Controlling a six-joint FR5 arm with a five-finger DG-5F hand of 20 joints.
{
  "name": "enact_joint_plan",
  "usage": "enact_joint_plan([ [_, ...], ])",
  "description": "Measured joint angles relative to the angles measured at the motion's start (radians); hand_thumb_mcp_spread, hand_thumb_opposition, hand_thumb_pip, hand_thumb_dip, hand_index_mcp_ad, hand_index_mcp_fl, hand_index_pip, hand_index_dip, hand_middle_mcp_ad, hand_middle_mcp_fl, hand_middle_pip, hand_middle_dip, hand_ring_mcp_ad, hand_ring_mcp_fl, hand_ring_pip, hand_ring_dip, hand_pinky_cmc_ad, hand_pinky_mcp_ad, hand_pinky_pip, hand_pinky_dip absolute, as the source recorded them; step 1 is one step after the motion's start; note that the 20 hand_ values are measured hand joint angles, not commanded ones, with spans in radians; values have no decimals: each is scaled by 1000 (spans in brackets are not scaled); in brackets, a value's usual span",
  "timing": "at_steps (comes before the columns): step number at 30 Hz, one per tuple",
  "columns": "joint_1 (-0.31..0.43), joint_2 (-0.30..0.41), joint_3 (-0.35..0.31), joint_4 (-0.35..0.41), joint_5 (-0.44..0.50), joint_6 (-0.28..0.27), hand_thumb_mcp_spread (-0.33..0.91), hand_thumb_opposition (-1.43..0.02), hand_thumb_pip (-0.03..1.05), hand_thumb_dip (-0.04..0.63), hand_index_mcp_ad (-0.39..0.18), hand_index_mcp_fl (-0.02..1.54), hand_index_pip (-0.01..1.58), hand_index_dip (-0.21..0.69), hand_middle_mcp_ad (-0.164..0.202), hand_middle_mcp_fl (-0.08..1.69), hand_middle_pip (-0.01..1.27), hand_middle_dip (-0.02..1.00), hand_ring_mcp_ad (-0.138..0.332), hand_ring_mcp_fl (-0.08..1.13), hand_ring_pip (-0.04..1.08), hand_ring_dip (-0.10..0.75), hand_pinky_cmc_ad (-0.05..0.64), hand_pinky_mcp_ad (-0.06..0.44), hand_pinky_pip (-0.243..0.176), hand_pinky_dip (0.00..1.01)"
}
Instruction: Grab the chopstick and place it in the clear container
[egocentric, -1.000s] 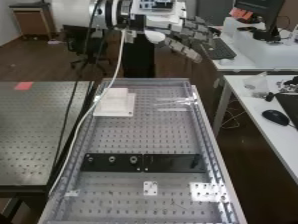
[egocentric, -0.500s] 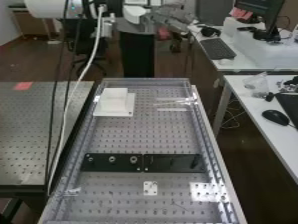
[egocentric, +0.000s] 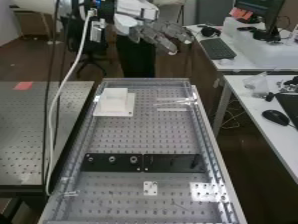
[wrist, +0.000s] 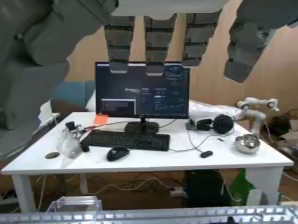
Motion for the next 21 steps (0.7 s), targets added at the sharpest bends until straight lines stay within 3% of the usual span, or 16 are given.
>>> enact_joint_plan([
  [2,-13,6,4,-15,-10,-42,143,-688,422,51,-185,126,33,265,0,91,119,250,126,30,101,129,515,379,-89,176],
  [5,-45,21,1,-22,-43,-57,164,-679,421,51,-176,119,37,265,0,91,119,248,127,30,101,129,531,377,-89,176],
  [16,-102,59,-38,47,-113,-16,180,-667,419,51,-176,227,49,265,10,93,122,248,134,30,99,127,531,377,-86,176],
  [21,-99,45,-32,66,-74,8,185,-667,419,52,-171,272,49,265,10,91,122,251,134,30,101,127,531,379,-77,180],
])
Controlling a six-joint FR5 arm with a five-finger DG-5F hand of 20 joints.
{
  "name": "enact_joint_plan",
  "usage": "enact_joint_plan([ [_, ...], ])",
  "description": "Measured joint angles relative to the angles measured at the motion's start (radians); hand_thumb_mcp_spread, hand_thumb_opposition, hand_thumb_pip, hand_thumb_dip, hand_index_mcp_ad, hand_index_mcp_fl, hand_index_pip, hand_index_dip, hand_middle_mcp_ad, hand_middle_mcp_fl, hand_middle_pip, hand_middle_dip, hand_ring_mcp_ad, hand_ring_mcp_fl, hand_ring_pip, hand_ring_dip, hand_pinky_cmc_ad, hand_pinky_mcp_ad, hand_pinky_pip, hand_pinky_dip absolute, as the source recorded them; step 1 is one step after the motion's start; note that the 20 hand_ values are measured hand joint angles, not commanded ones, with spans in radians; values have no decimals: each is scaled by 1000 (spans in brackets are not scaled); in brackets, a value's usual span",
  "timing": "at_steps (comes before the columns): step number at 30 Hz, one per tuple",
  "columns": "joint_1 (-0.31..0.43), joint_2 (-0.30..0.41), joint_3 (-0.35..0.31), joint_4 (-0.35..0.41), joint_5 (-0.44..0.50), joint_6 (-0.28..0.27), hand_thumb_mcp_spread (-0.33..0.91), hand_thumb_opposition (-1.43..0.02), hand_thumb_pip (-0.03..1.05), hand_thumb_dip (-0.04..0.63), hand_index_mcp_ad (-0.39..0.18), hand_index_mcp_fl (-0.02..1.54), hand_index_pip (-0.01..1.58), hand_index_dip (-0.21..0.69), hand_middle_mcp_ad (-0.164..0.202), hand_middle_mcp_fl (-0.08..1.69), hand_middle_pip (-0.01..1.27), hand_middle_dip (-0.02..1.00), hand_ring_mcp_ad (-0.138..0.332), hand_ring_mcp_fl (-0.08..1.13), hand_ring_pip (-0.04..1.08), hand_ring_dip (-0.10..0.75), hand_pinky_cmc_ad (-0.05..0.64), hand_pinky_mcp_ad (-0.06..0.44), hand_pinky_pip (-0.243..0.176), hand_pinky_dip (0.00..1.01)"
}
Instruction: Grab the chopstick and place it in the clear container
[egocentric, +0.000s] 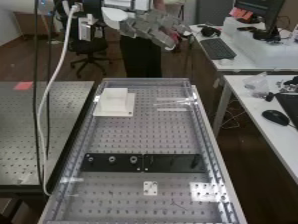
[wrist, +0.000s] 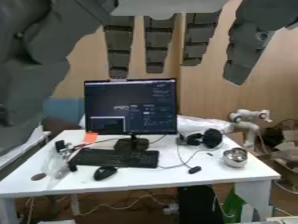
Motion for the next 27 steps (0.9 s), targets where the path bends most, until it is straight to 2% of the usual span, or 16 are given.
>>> enact_joint_plan([
  [7,7,-25,23,11,-9,7,185,-667,417,54,-185,272,49,265,0,126,122,251,126,30,99,127,531,379,-75,180],
  [11,11,-29,31,14,-9,3,183,-667,417,54,-171,272,49,265,12,126,122,251,136,30,99,127,531,379,-75,180],
  [13,15,-29,32,14,-21,1,183,-667,408,51,-182,272,49,265,0,126,122,251,127,30,99,127,531,379,-75,180],
  [19,32,-22,40,8,49,-6,187,-667,401,54,-171,272,49,265,10,126,122,251,136,30,99,127,531,379,-75,180],
  [20,34,-21,41,7,50,-6,183,-667,398,54,-182,272,49,265,2,126,122,251,133,30,99,127,531,379,-75,180],
  [22,35,-21,43,7,49,-3,195,-667,398,54,-171,272,49,265,10,126,122,248,136,30,99,131,531,379,-75,180],
  [27,38,-22,43,13,55,11,201,-667,398,54,-180,272,49,265,5,126,122,248,134,30,99,127,531,379,-75,180],
])
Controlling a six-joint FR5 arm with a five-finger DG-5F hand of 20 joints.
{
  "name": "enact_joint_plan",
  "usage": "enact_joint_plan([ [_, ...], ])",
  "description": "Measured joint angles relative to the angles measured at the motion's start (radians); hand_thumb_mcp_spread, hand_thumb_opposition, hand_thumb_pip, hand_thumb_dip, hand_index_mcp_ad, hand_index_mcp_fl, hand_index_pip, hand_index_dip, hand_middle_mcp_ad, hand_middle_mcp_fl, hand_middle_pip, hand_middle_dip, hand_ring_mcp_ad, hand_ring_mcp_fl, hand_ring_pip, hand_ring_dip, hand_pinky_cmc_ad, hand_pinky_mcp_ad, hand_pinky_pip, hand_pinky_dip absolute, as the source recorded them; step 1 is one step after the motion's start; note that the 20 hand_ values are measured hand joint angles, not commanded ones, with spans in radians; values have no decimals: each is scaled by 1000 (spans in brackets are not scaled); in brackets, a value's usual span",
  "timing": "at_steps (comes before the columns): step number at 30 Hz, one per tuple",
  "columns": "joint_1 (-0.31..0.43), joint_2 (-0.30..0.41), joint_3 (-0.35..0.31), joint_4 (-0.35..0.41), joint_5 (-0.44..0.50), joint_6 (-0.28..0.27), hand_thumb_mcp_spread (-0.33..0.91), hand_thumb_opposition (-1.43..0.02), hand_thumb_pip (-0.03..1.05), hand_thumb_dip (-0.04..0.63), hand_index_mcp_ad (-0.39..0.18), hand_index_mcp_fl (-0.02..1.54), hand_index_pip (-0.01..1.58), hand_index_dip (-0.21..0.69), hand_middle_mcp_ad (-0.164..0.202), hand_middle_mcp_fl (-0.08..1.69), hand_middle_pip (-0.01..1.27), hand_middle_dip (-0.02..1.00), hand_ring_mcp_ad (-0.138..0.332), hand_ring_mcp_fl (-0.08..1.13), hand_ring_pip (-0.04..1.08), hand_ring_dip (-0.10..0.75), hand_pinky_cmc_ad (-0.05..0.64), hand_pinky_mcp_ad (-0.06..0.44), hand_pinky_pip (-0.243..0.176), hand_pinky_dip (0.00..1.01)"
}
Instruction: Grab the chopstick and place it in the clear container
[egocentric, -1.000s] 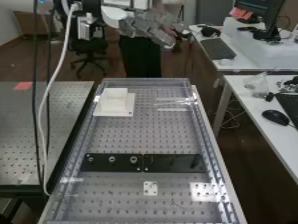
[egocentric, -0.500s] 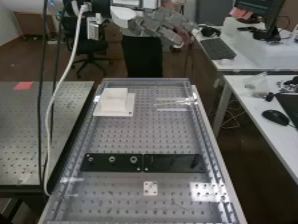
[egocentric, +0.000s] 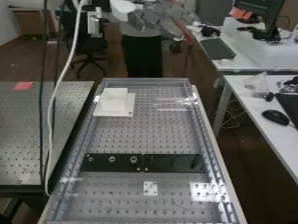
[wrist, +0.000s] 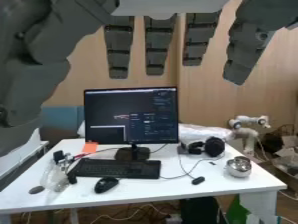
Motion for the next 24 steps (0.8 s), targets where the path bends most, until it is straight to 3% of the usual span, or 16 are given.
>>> enact_joint_plan([
  [9,4,-5,1,17,16,29,213,-667,384,54,-169,293,49,265,12,126,122,251,136,33,103,127,531,379,-75,180],
  [24,23,-48,54,10,57,32,215,-681,380,54,-166,293,49,265,5,138,122,248,136,33,103,127,531,379,-75,180],
])
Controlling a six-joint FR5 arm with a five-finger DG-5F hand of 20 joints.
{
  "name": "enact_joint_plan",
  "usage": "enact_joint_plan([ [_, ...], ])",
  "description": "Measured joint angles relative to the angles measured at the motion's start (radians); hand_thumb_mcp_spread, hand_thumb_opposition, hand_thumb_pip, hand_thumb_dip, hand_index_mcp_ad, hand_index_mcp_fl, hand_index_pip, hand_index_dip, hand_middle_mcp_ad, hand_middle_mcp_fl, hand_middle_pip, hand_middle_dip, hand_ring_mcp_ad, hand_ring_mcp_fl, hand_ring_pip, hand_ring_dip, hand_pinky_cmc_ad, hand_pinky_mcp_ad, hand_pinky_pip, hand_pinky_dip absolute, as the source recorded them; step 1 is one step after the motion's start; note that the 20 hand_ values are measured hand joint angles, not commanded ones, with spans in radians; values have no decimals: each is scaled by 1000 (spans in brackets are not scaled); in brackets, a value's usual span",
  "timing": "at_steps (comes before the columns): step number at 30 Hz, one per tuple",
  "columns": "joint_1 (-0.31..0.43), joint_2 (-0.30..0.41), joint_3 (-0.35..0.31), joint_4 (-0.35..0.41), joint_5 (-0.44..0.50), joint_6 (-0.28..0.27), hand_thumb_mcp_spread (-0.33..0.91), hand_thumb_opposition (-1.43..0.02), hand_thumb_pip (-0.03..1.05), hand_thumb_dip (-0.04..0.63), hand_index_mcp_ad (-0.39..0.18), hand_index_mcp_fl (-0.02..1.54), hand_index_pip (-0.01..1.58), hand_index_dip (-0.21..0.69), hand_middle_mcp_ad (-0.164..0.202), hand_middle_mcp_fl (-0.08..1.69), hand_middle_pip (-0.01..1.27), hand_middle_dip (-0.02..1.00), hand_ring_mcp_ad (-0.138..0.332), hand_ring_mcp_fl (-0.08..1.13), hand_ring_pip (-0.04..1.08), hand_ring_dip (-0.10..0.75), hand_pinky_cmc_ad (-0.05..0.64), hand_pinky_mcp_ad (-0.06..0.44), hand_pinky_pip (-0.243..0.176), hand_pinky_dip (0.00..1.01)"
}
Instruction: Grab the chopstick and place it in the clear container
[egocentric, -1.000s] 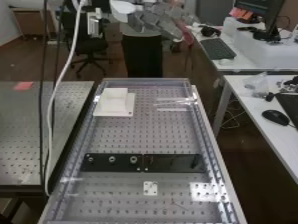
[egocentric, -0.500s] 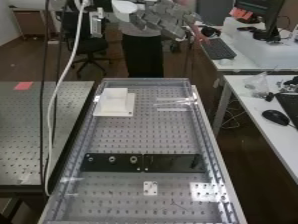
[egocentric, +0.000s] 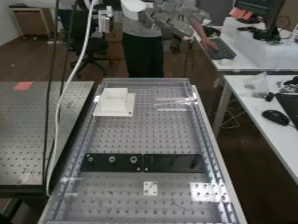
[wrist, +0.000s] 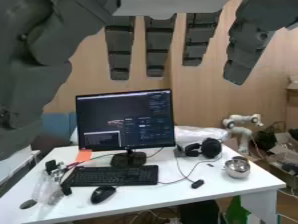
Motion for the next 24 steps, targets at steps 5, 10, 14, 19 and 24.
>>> enact_joint_plan([
  [5,2,3,-4,7,24,7,215,-681,380,54,-161,290,49,265,10,176,122,248,136,30,103,127,531,377,-73,180],
  [10,1,1,-4,-3,20,9,215,-682,380,54,-162,307,49,265,9,176,120,248,133,30,103,131,531,379,-59,180],
  [14,0,-6,-2,-2,20,13,215,-682,380,54,-161,309,49,265,10,176,120,248,136,30,101,131,531,375,-59,180],
  [19,0,-8,-1,2,19,13,215,-682,380,54,-161,309,49,265,10,176,120,248,136,30,103,131,531,387,-59,180],
  [24,-1,-8,-4,3,17,14,216,-696,380,54,-161,309,49,265,10,176,120,251,136,30,103,127,531,387,-59,180],
])
